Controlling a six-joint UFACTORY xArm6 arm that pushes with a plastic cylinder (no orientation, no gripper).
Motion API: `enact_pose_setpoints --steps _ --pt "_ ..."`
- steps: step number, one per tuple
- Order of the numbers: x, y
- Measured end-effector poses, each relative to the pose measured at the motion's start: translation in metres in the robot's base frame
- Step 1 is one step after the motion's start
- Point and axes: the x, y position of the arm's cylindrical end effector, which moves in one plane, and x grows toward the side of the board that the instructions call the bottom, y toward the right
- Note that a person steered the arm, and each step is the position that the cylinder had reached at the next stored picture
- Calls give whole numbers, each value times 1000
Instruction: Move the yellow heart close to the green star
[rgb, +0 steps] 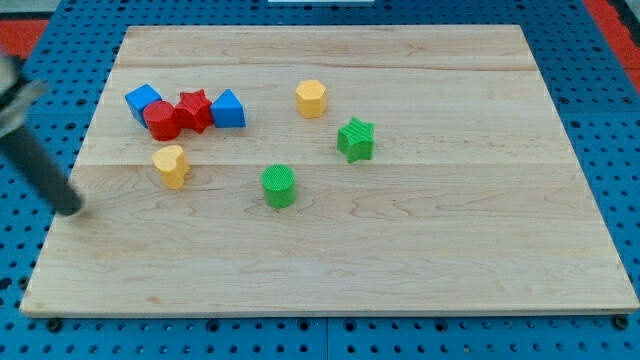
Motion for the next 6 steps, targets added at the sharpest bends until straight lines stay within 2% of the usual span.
enact_pose_setpoints --steps 1,2,5,6 --pt "-39 85" --pt "-46 169" --pt "-59 229" --pt "-62 225"
